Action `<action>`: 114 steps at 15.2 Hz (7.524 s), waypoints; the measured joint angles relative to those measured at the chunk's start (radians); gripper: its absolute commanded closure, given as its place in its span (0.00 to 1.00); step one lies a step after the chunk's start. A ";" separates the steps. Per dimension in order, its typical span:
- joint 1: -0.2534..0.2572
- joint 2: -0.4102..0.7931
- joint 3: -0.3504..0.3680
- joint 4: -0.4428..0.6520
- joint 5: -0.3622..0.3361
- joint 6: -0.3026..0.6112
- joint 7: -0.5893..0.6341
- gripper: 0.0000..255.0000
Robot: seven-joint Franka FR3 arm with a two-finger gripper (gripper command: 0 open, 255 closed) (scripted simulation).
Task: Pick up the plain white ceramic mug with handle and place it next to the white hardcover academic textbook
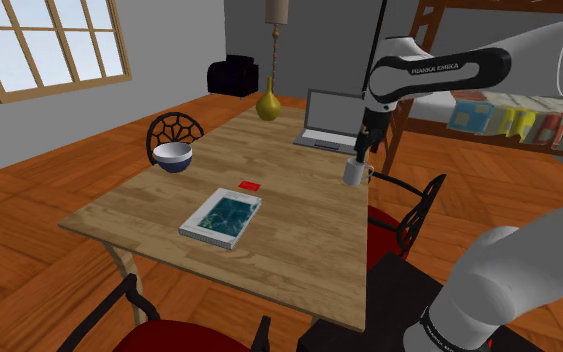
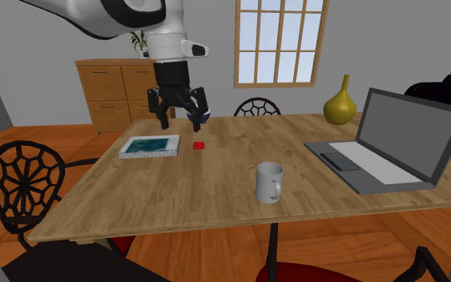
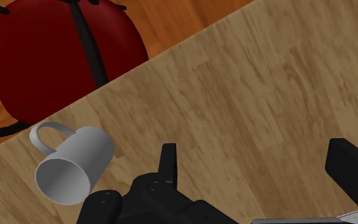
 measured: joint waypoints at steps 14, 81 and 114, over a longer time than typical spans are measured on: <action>-0.039 0.492 -0.180 0.265 0.197 0.243 -0.286 0.00; -0.061 0.591 -0.186 0.643 0.259 -0.040 -0.312 1.00; 0.247 0.386 0.115 0.299 0.147 0.117 0.322 1.00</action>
